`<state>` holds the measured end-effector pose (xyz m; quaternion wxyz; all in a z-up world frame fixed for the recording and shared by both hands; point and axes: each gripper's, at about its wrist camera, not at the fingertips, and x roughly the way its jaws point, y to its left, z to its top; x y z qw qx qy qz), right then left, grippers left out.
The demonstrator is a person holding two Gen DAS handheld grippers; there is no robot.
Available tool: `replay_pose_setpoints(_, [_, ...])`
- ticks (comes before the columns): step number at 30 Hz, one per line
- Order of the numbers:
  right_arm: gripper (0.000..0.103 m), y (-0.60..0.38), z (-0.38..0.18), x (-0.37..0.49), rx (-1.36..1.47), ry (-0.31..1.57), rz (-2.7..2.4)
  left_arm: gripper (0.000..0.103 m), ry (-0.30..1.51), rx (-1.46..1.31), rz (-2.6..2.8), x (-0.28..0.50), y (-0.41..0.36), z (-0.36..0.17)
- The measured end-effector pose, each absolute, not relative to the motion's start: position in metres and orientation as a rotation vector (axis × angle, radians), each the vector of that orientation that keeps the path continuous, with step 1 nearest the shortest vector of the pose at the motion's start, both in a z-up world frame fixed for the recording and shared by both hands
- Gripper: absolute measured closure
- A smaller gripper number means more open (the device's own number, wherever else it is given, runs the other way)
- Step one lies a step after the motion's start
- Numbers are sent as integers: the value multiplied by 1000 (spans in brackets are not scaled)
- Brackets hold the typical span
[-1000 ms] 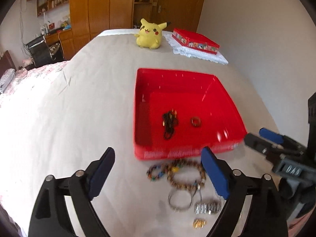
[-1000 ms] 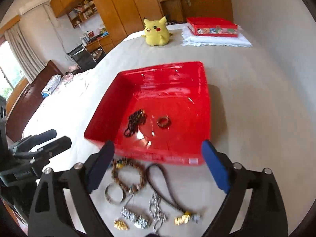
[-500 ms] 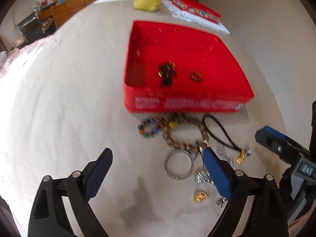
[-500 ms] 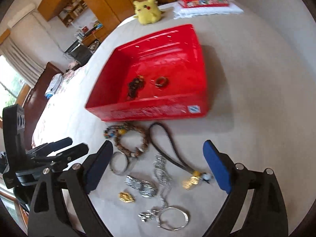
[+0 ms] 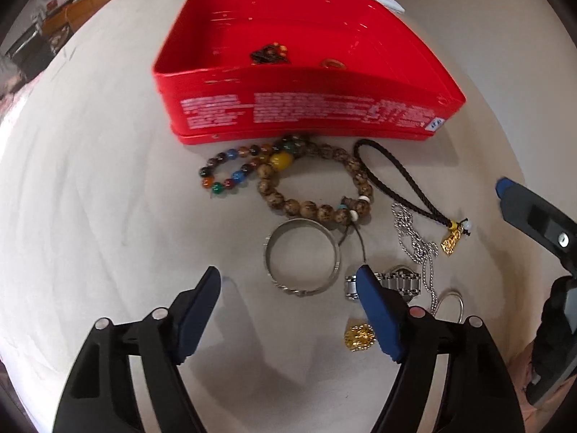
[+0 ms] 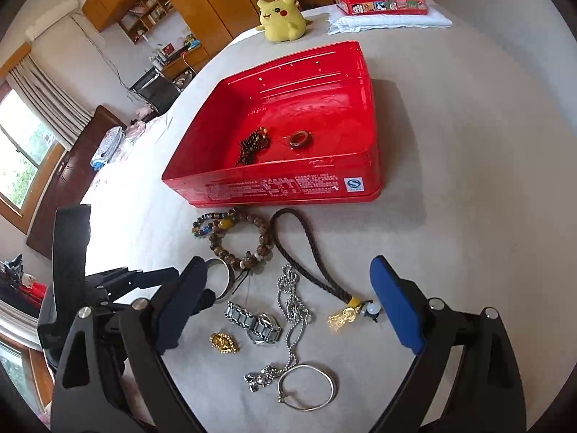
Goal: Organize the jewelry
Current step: 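Move the left tool to the silver bangle and grasp it, then grasp the gold pendant with the right tool while the left tool holds the bangle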
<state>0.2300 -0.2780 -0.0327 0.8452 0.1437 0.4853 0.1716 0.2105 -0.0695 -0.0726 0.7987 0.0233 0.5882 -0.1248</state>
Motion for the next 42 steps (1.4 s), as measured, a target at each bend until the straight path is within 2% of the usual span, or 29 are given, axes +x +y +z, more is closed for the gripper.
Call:
replay_pose_setpoints(1, [24,-277,-34,230,304,1028,362,25,1260,59,-269,210,-72,-74])
replay_pose_setpoints(7, [25,-274,-41,232,300,1055,365,25,1255,98,-254,214,-80,-83])
replay_pose_setpoints(9, [27,-272,-42,232,300,1062,369,34,1246,105,-248,214,-80,-84])
replay_pose_setpoints(10, [27,-272,-42,233,299,1065,372,47,1241,121,-236,213,-80,-84])
replay_pose_setpoints(11, [27,-271,-43,233,299,1066,373,54,1234,137,-219,212,-81,-84])
replay_pose_setpoints(21, [33,-265,-53,232,310,1123,421,54,1225,56,-258,204,-62,-66])
replay_pose_setpoints(25, [47,-254,-54,227,297,1149,482,54,1169,44,-252,191,-51,-47])
replay_pose_setpoints(30, [52,-242,-58,220,281,1185,525,54,1142,29,-239,179,-39,-38])
replay_pose_setpoints(34, [64,-226,-65,209,258,1229,595,54,1139,32,-243,180,-38,-37])
replay_pose_setpoints(42, [65,-204,-78,195,166,1276,636,54,1159,12,-227,177,-22,-51])
